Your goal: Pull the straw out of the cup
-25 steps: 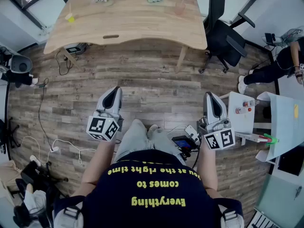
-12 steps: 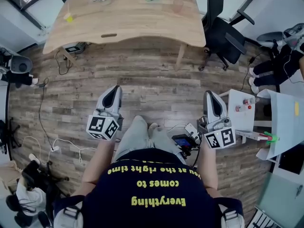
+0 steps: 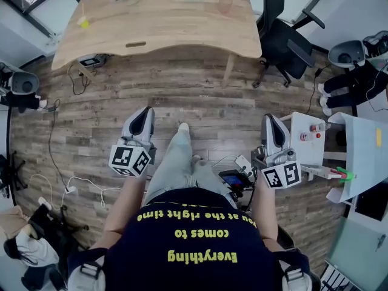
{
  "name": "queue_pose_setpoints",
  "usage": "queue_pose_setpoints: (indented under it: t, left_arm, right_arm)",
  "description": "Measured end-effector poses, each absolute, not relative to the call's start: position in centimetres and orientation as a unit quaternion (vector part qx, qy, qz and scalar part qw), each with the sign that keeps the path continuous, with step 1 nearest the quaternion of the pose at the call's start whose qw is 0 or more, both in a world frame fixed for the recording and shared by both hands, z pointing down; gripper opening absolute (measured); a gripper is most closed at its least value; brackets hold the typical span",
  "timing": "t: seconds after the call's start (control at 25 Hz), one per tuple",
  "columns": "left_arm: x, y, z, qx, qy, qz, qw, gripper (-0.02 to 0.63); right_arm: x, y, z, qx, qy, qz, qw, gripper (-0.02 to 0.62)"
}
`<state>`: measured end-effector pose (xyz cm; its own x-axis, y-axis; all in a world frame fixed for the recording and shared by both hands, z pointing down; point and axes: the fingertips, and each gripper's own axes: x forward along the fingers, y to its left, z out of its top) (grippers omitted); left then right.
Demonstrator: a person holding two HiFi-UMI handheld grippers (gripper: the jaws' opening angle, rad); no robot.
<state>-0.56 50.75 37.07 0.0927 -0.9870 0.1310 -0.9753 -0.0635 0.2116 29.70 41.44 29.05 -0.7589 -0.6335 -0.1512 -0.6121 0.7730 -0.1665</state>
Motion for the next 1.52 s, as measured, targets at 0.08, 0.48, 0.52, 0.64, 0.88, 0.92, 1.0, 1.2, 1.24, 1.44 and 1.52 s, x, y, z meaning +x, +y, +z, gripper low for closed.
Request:
queue_pose_setpoints:
  t: [0.08,0.48,0.52,0.64,0.88,0.92,1.0,1.2,1.24,1.44,1.52]
  left_arm:
    - [-0.9,50.1,37.3,0.73,-0.672,-0.024,0.126,0.002]
    - [-2.6,44.4,37.7,0.735,-0.665,-0.031,0.129,0.002]
    - [-2.9,43.7,37.7,0.737,-0.663,-0.031,0.129,0.002]
    - [-3.9,41.3,37.6,0.74,-0.659,-0.031,0.129,0.002]
    - [-5.9,36.4,36.8,0.746,-0.654,-0.036,0.123,0.002]
    - [-6.3,35.7,36.6,0.747,-0.653,-0.036,0.122,0.002]
    - [-6.9,34.3,36.5,0.748,-0.651,-0.036,0.122,0.002]
    - [-8.5,31.2,36.9,0.753,-0.644,-0.035,0.128,0.002]
    - [-8.8,30.7,37.0,0.754,-0.643,-0.035,0.129,0.002]
    - [-10.2,27.5,37.0,0.761,-0.634,-0.035,0.13,0.002]
    - [-10.8,26.2,37.2,0.765,-0.63,-0.035,0.131,0.002]
  right_arm:
    - [29.4,40.9,29.0,-0.334,0.936,-0.054,0.1,0.006]
    - [28.3,36.4,29.1,-0.348,0.931,-0.053,0.095,0.006]
    - [28.1,35.8,29.0,-0.349,0.931,-0.053,0.095,0.006]
    - [27.2,33.9,28.8,-0.354,0.929,-0.052,0.096,0.006]
    - [25.4,29.9,28.4,-0.36,0.927,-0.05,0.096,0.006]
    - [25.1,29.3,28.3,-0.361,0.926,-0.05,0.097,0.006]
    - [24.4,28.1,28.2,-0.362,0.926,-0.049,0.097,0.006]
    - [22.5,25.3,28.1,-0.366,0.924,-0.049,0.098,0.006]
    - [22.2,24.8,28.0,-0.367,0.924,-0.049,0.097,0.006]
    - [21.0,22.3,28.0,-0.379,0.919,-0.05,0.097,0.006]
    - [20.5,21.3,28.1,-0.384,0.917,-0.051,0.098,0.006]
